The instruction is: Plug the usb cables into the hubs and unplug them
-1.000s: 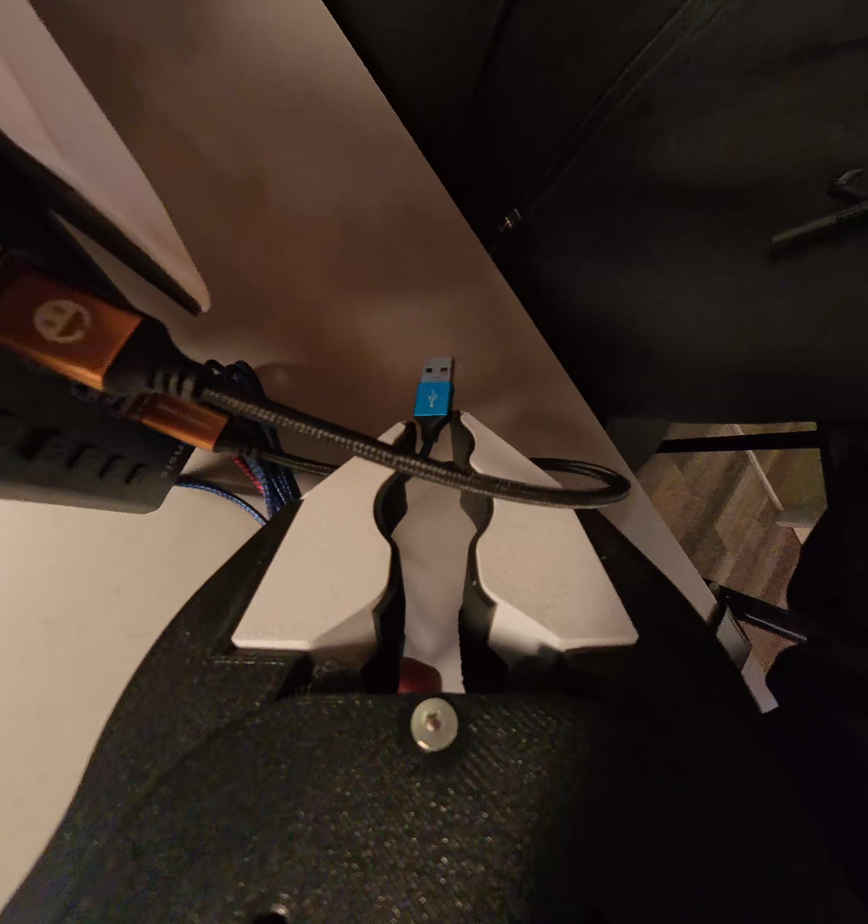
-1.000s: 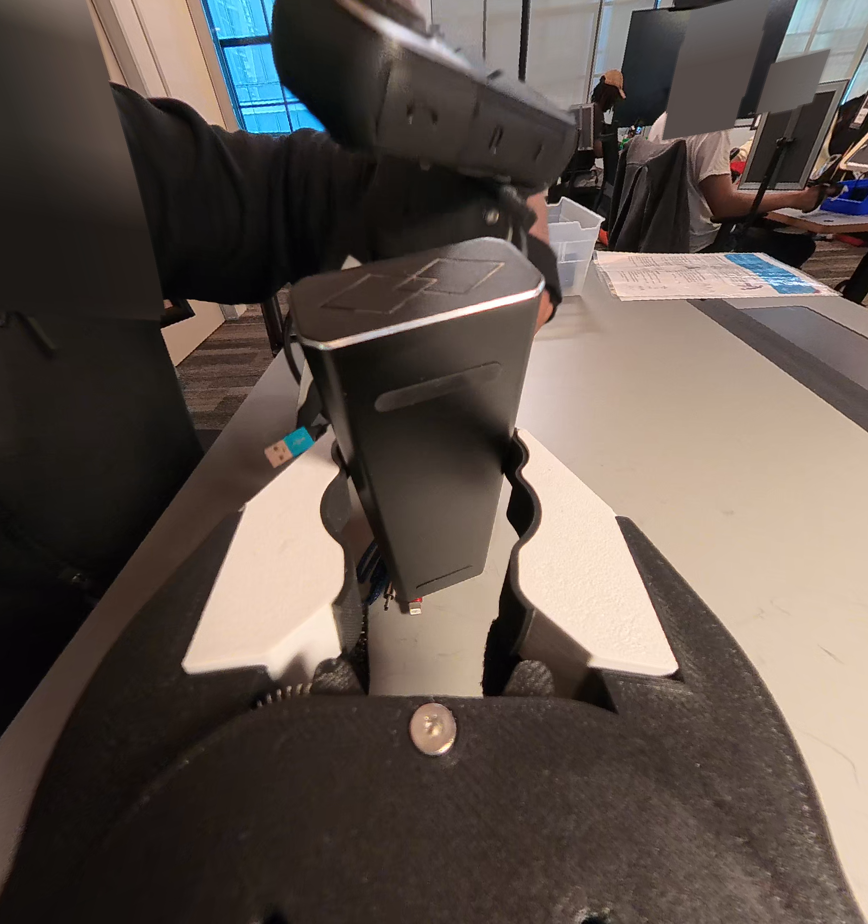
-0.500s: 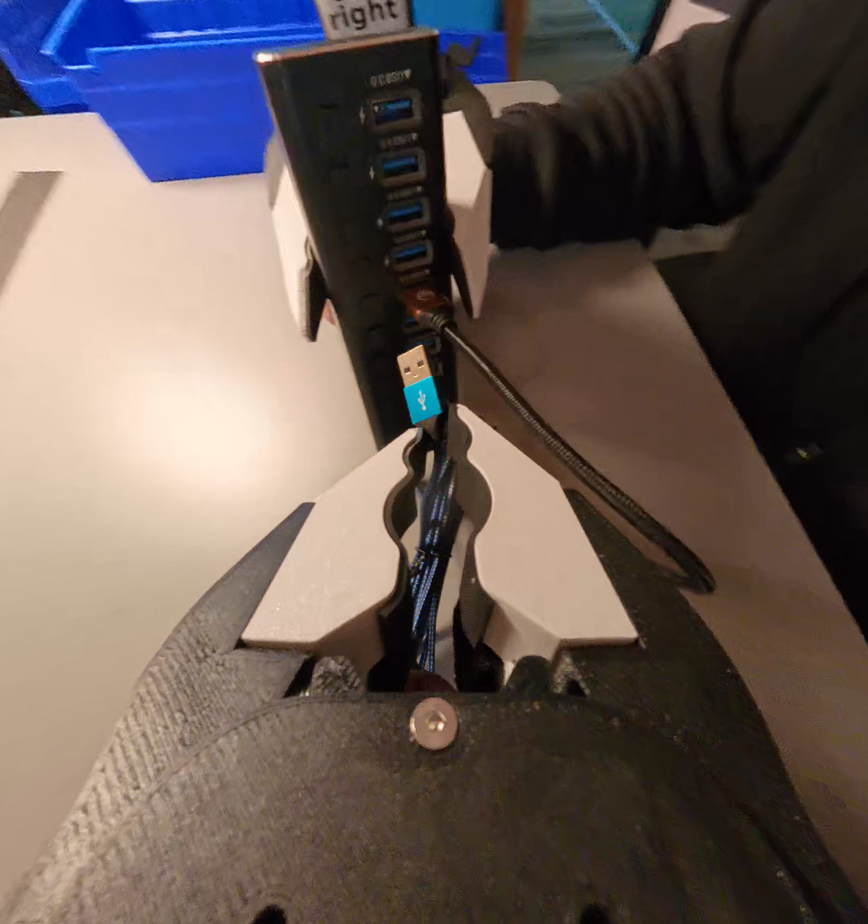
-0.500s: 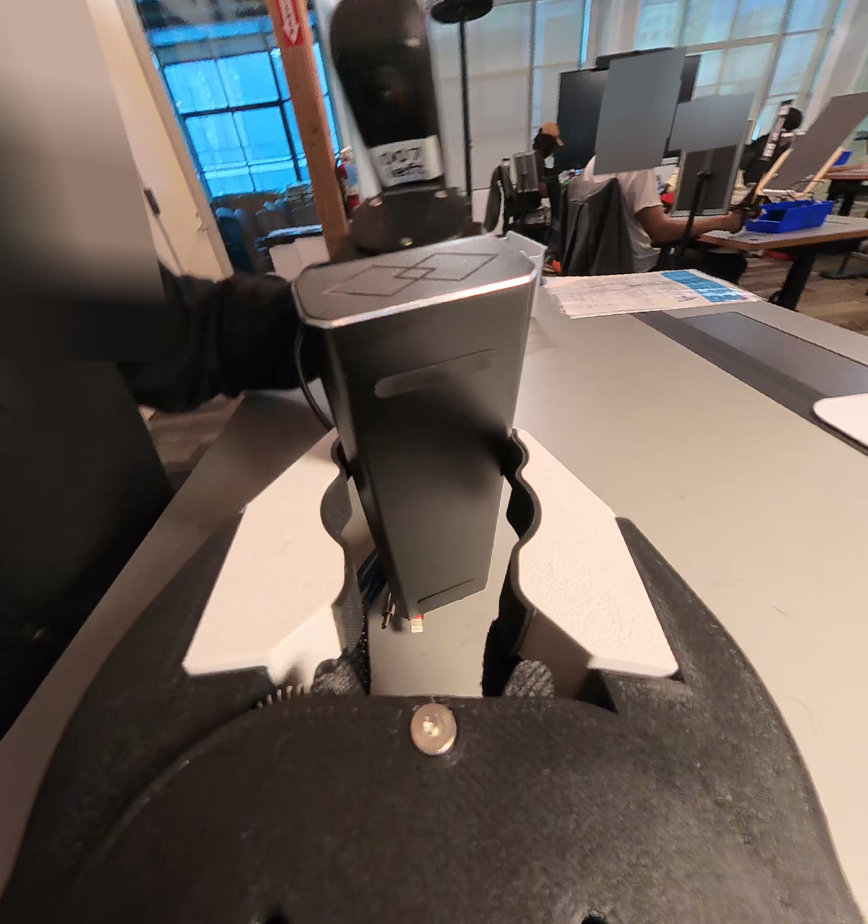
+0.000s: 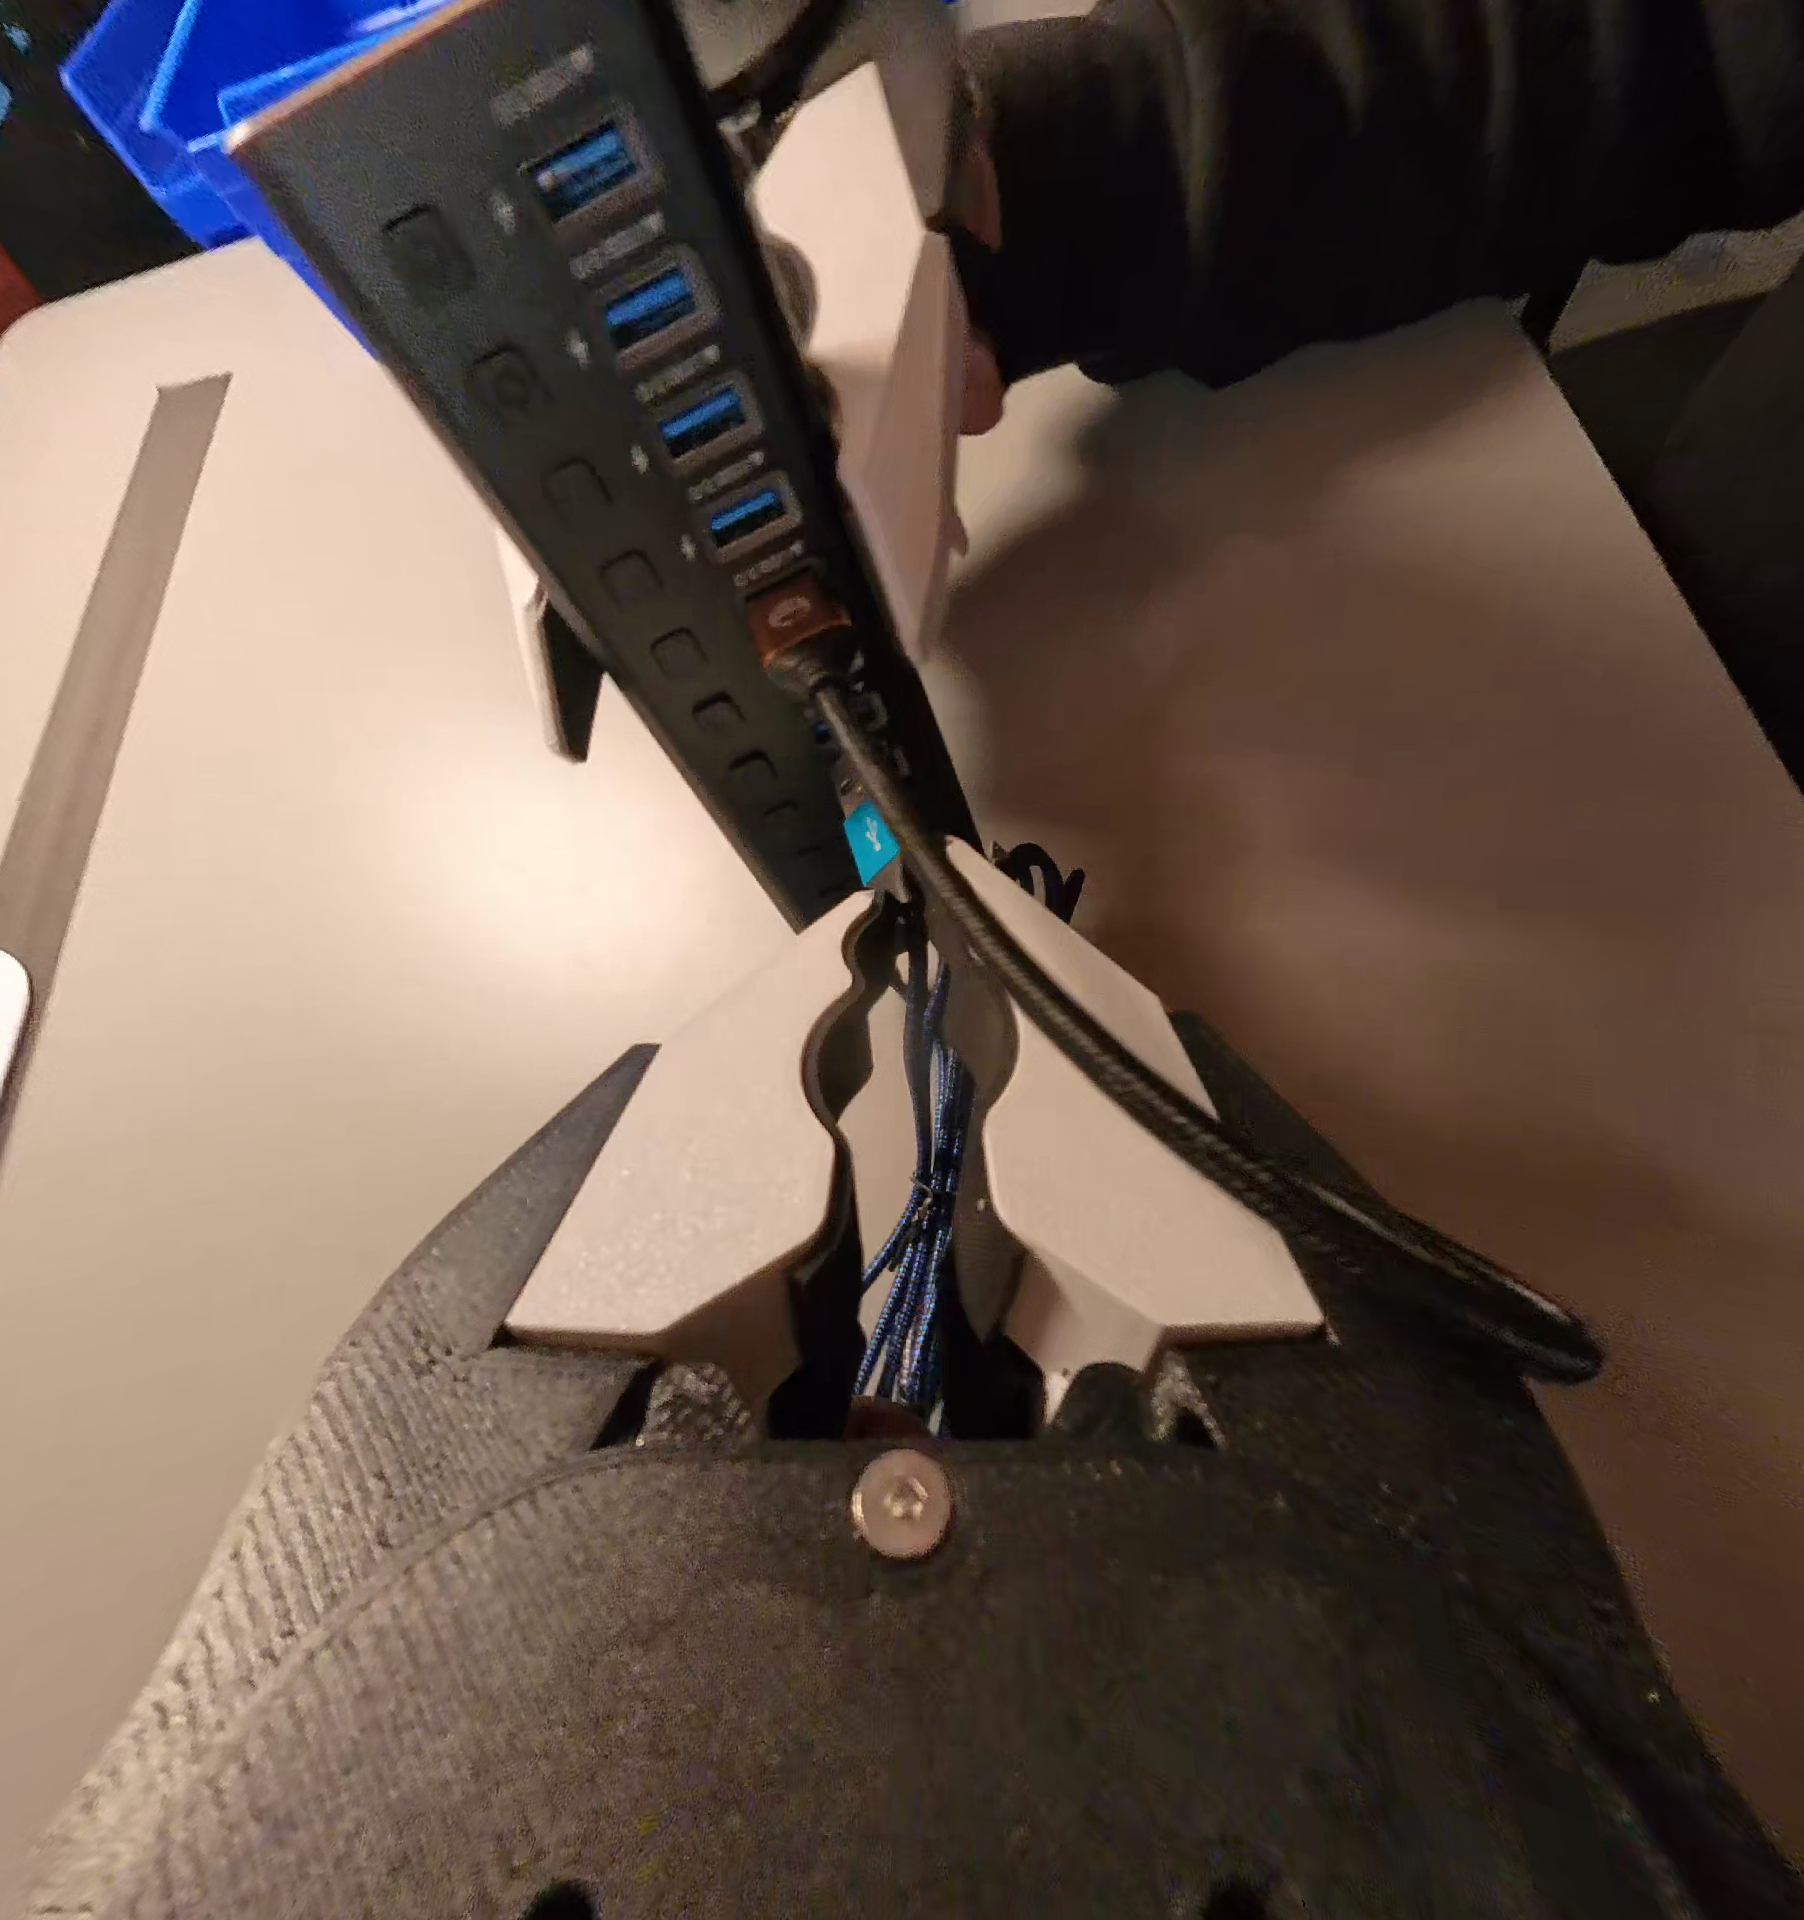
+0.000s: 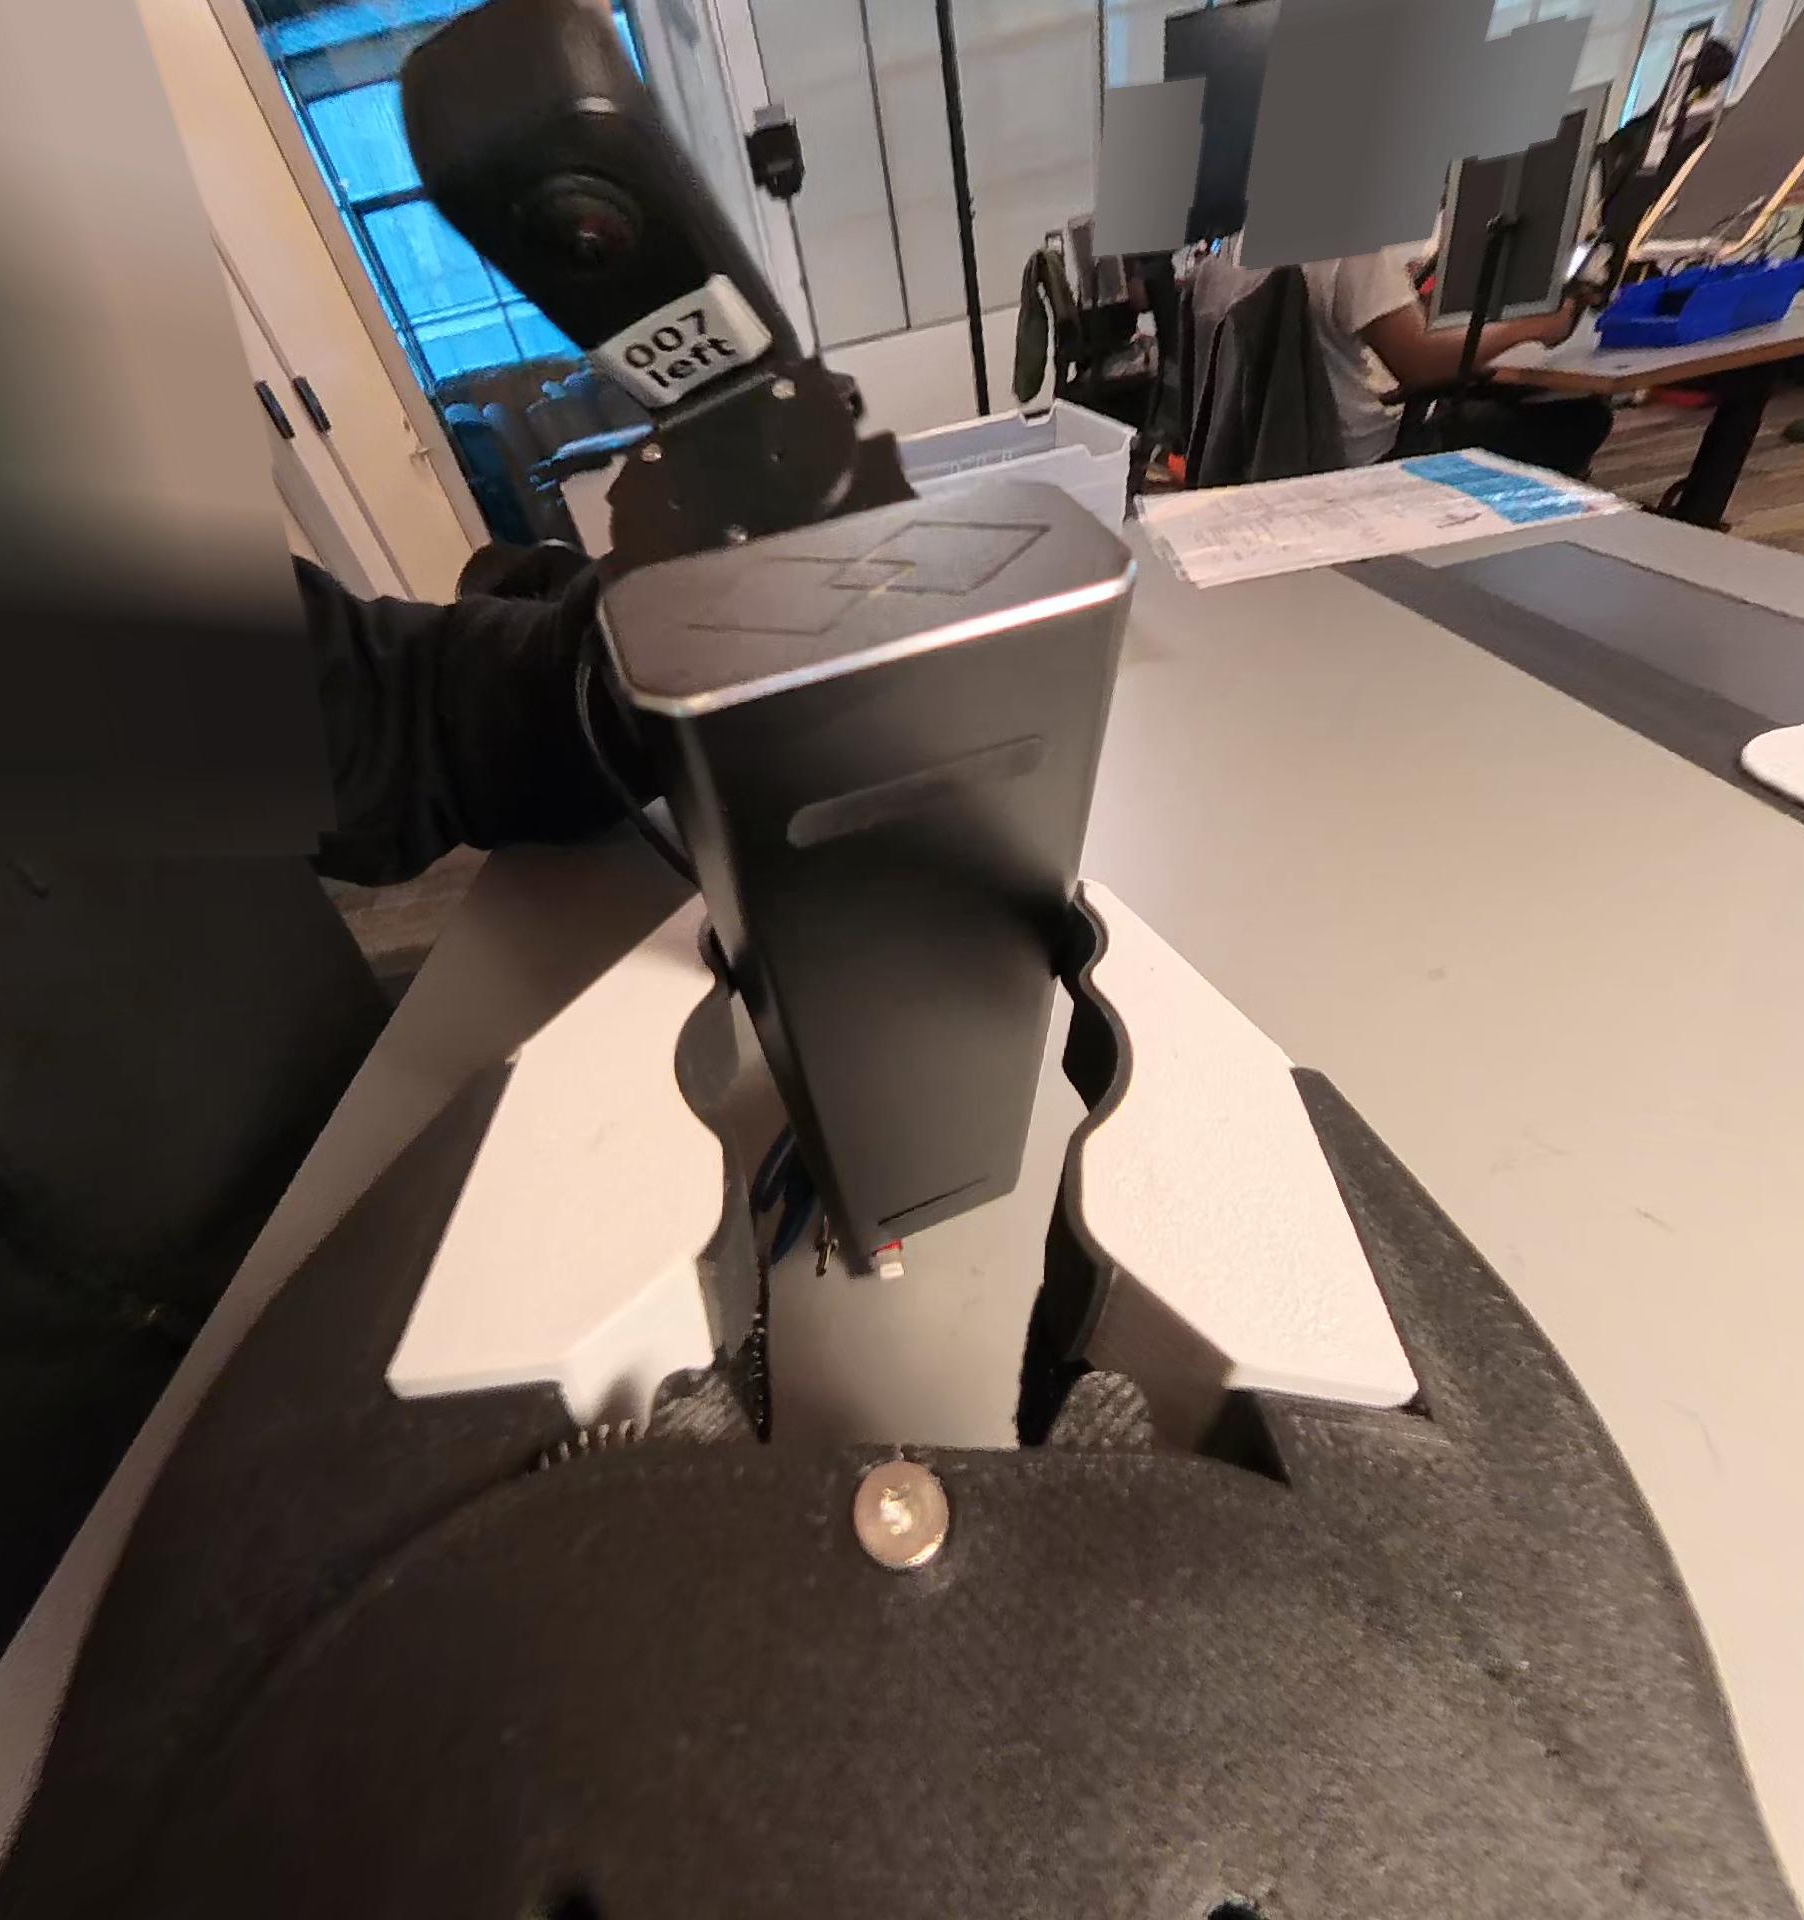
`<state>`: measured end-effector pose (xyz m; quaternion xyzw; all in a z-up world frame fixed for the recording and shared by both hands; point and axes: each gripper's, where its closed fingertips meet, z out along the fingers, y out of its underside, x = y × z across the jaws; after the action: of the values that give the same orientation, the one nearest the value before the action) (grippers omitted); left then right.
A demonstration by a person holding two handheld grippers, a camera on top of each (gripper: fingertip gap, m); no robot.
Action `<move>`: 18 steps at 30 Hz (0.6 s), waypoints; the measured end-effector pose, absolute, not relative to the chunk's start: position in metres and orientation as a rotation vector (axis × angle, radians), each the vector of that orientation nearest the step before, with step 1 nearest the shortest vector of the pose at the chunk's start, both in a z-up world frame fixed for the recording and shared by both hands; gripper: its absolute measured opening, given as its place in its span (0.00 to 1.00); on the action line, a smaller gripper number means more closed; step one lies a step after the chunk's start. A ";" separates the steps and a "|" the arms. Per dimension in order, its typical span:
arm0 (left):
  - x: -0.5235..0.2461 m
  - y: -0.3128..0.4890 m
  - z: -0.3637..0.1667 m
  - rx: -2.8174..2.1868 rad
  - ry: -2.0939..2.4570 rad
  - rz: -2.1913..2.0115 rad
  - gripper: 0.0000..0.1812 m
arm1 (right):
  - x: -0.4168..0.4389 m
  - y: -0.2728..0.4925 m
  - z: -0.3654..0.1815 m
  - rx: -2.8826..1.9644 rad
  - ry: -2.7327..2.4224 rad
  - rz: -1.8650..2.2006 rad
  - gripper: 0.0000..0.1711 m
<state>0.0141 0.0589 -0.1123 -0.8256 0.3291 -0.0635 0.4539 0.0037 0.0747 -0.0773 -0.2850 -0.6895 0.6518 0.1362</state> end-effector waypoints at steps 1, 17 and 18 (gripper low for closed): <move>0.017 0.059 -0.113 -2.024 0.838 -0.133 0.04 | 0.003 0.075 -0.078 -0.829 -2.011 1.886 0.36; 0.017 0.065 -0.118 -1.955 0.941 0.039 0.06 | 0.015 0.075 -0.102 -0.664 -2.327 1.596 0.39; 0.016 0.064 -0.118 -1.947 0.958 0.062 0.06 | 0.014 0.075 -0.101 -0.660 -2.327 1.593 0.38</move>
<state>0.0161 0.0643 -0.1176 -0.7934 0.3904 0.0254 0.4664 0.0139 0.0749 -0.1014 -0.2263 -0.7974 0.5459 0.1222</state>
